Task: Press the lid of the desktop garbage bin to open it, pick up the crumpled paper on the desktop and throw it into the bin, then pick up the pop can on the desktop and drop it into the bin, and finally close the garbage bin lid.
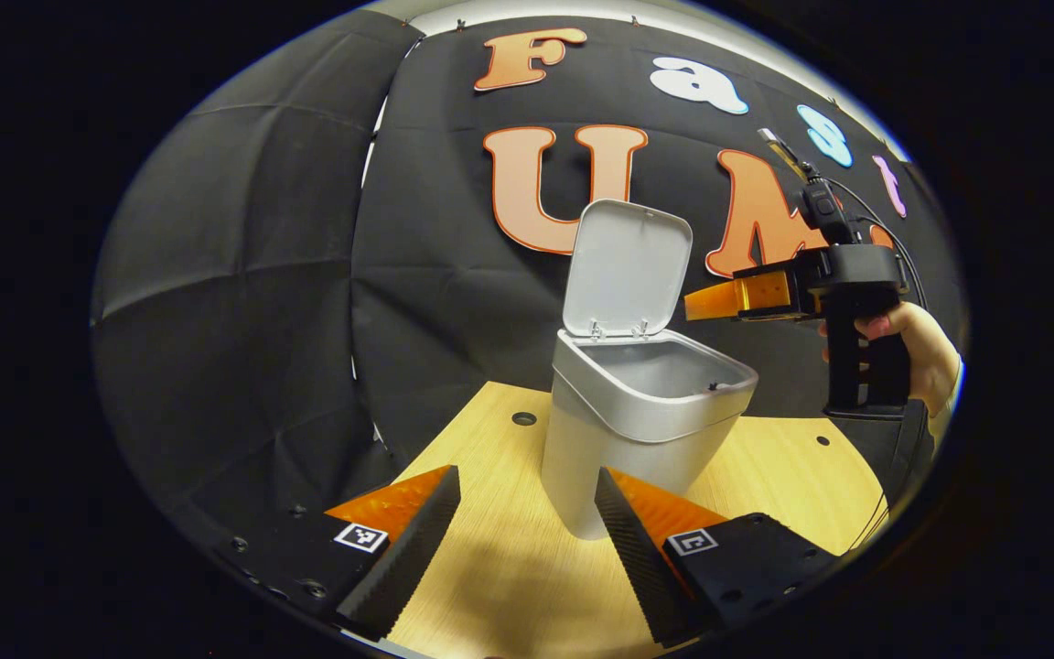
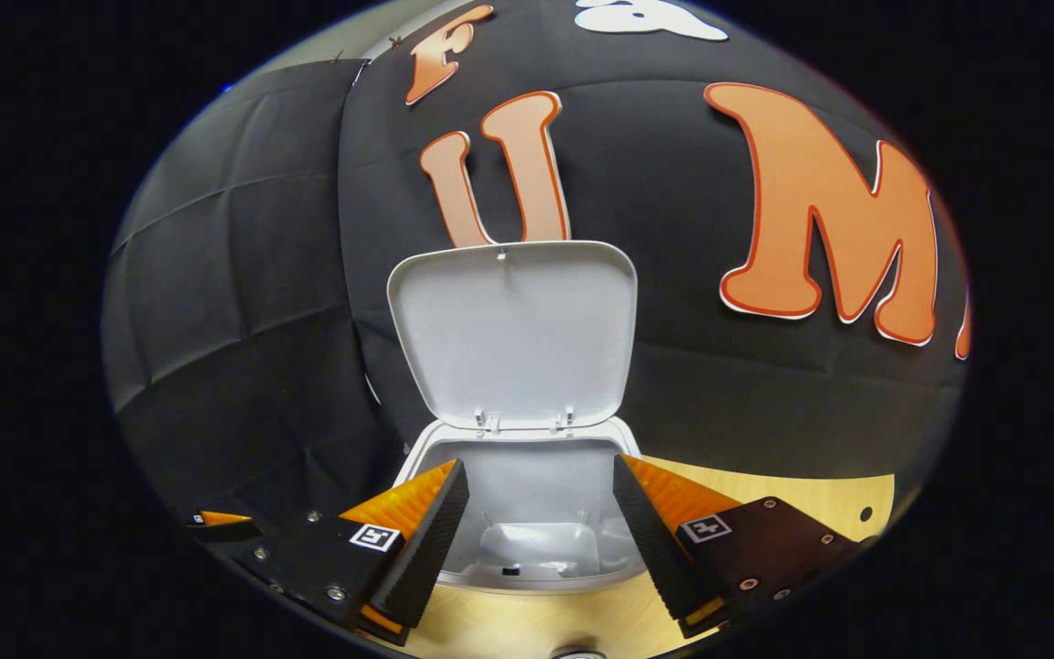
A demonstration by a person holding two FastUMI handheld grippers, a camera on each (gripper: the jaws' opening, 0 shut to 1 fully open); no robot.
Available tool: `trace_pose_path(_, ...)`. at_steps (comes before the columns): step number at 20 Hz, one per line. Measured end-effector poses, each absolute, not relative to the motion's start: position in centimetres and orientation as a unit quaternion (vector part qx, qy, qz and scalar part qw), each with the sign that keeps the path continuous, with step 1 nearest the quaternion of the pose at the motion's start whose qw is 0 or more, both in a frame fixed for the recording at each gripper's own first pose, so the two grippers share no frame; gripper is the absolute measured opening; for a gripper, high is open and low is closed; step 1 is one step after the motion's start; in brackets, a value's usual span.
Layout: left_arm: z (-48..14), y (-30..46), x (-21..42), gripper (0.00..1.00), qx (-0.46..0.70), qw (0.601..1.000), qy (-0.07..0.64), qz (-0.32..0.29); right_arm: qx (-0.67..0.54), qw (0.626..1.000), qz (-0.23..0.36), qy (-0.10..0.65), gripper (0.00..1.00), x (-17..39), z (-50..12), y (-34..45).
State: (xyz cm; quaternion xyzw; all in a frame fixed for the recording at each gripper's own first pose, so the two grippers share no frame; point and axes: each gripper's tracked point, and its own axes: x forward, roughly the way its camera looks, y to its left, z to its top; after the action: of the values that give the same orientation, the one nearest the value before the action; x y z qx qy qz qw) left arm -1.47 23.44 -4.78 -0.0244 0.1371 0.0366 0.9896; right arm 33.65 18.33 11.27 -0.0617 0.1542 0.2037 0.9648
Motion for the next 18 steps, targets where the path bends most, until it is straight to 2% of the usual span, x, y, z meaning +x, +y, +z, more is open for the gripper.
trace_pose_path(8, -4.7, 19.5, -0.5, 0.94, -0.016, 0.991, 0.136, -0.006, -0.042, 0.977, 0.173, 0.12, 0.95, 31.9, 14.6, 13.3)
trace_pose_path(18, -6.9, 11.1, 0.4, 0.95, -0.005, 0.981, 0.168, -0.098, -0.034, 0.99, 0.103, 0.095, 0.95, 28.7, 16.2, 3.7)
